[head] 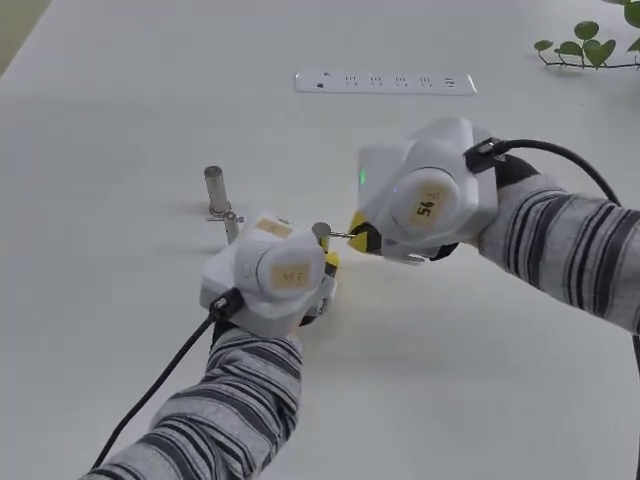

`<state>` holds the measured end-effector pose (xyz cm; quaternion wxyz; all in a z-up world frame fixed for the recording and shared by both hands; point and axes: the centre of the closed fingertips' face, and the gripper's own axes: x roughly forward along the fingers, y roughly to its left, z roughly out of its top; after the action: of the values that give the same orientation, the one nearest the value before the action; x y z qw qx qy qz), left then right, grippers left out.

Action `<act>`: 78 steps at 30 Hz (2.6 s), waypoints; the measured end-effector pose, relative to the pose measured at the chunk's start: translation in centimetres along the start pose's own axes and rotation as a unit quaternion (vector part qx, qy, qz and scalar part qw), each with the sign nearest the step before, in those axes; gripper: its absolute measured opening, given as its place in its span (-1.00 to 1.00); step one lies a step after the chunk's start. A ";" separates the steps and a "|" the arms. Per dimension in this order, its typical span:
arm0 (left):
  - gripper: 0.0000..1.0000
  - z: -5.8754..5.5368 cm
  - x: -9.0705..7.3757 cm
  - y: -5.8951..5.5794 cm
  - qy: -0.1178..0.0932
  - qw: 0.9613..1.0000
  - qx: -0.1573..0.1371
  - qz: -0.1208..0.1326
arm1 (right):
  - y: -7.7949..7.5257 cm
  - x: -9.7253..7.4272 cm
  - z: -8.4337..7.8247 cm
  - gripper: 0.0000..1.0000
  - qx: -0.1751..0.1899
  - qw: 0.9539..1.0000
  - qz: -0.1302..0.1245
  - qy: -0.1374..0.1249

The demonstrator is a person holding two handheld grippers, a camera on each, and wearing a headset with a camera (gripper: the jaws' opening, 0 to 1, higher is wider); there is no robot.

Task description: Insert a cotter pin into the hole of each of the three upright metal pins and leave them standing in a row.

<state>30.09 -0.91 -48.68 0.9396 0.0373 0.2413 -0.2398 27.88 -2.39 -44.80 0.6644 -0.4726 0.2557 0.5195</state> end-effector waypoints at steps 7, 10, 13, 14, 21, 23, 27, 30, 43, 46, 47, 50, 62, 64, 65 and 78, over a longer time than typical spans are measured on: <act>-0.80 0.0 0.0 0.1 -0.001 1.000 -0.011 0.008 | -0.1 0.3 0.4 -1.00 -0.006 1.000 -0.001 -0.008; -0.80 0.0 0.0 0.1 -0.002 1.000 -0.015 0.015 | -0.2 0.5 0.6 -1.00 -0.014 1.000 -0.002 -0.013; -0.80 0.0 0.0 0.2 -0.003 1.000 -0.019 0.020 | -0.3 0.6 0.7 -1.00 -0.019 1.000 -0.001 -0.015; -0.80 0.0 0.0 0.2 -0.003 1.000 -0.023 0.022 | -0.3 0.7 0.8 -1.00 -0.019 1.000 -0.001 -0.015; -0.80 0.0 0.0 0.3 -0.002 0.999 -0.040 0.027 | -0.6 0.4 1.3 -0.94 0.023 0.999 -0.004 -0.044; -0.80 0.0 0.0 0.3 -0.001 0.999 -0.039 0.029 | -0.7 0.1 1.2 -0.91 0.025 0.999 -0.005 -0.040; -0.80 0.0 0.0 0.3 -0.001 0.999 -0.041 0.031 | -0.6 -0.3 1.1 -0.92 0.031 0.999 -0.002 -0.040; -0.80 0.0 0.0 0.3 -0.001 0.999 -0.042 0.033 | -0.8 -0.2 0.9 -0.96 0.029 0.999 -0.006 -0.035; -0.80 0.0 0.1 0.4 -0.001 0.999 -0.037 0.038 | -0.8 0.4 1.1 -1.00 0.036 0.999 -0.003 -0.034; -0.81 0.1 0.2 0.5 -0.003 0.999 -0.034 0.042 | -0.9 0.4 1.1 -1.00 0.037 0.999 -0.005 -0.035; -0.81 0.1 0.2 0.5 -0.004 0.998 -0.037 0.042 | -1.0 0.4 1.1 -1.00 0.038 0.999 -0.007 -0.035; -0.81 0.2 0.3 0.8 -0.006 0.998 -0.035 0.046 | -1.4 0.2 0.9 -0.96 0.044 0.998 -0.021 -0.032; -0.82 0.6 0.8 1.5 -0.006 0.999 -0.021 0.049 | -2.3 -0.5 -1.2 -0.93 0.106 0.993 -0.043 -0.024; -0.82 0.7 0.9 1.7 -0.005 0.998 -0.027 0.050 | -2.3 -0.5 -1.3 -0.93 0.108 0.993 -0.044 -0.022; -0.82 0.7 1.0 1.7 -0.006 0.998 -0.025 0.050 | -2.3 -0.5 -1.3 -0.93 0.110 0.993 -0.044 -0.022; -0.80 0.7 1.2 1.9 -0.002 0.998 -0.030 0.053 | -2.3 -0.7 -1.4 -0.72 0.129 0.990 -0.054 -0.025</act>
<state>32.23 0.05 -48.69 0.9522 0.0213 0.2444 -0.1819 30.01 -3.96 -43.97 0.7531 -0.3829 0.2782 0.4570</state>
